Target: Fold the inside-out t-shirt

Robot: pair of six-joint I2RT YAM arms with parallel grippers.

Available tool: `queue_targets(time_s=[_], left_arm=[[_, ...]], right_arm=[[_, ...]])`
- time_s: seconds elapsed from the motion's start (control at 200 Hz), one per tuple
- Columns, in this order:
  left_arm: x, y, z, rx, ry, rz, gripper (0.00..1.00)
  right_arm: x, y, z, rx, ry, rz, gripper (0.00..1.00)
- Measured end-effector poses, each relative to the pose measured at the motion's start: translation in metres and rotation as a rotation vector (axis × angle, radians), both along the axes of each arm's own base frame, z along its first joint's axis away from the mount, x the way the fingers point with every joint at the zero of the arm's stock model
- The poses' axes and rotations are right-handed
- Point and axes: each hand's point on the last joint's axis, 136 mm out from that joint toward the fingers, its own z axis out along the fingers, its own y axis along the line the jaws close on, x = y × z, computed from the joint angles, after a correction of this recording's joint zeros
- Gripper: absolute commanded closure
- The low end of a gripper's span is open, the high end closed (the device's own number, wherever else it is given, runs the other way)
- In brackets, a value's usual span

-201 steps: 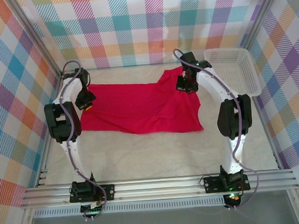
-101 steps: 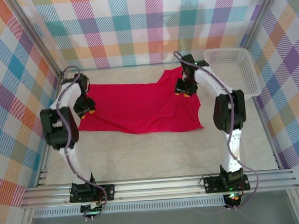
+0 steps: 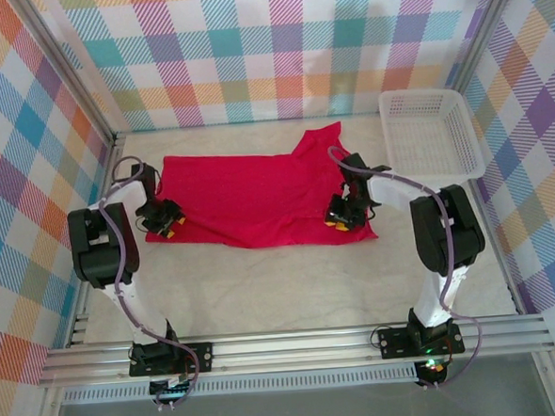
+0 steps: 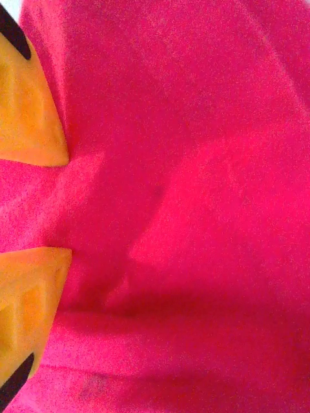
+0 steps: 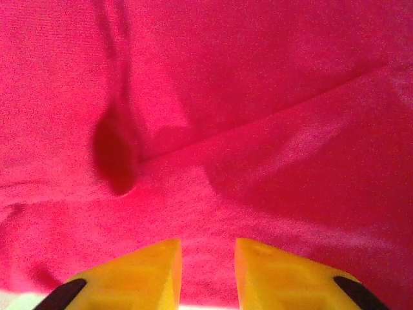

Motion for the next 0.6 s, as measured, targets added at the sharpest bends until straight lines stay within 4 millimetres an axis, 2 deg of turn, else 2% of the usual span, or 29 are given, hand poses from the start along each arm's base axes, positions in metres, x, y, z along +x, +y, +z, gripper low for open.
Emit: queue_targets(time_s=[0.075, 0.185, 0.25, 0.415, 0.6], left_arm=[[0.002, 0.014, 0.0, -0.016, -0.008, 0.04, 0.65], [-0.009, 0.042, -0.004, -0.059, -0.015, 0.134, 0.66], [-0.018, 0.05, -0.004, -0.078, -0.026, 0.173, 0.66], [-0.049, 0.045, -0.003, -0.074, -0.026, 0.188, 0.66], [-0.099, 0.038, 0.008, -0.017, 0.007, 0.196, 0.65]], right_arm=[[-0.006, -0.005, -0.014, -0.006, 0.038, -0.017, 0.72], [-0.004, -0.008, -0.014, 0.009, 0.026, -0.03, 0.73], [-0.005, -0.008, -0.014, 0.012, 0.019, -0.03, 0.73], [-0.012, -0.011, -0.015, 0.019, -0.004, -0.023, 0.74], [-0.037, -0.023, -0.012, -0.035, 0.011, -0.02, 0.72]])
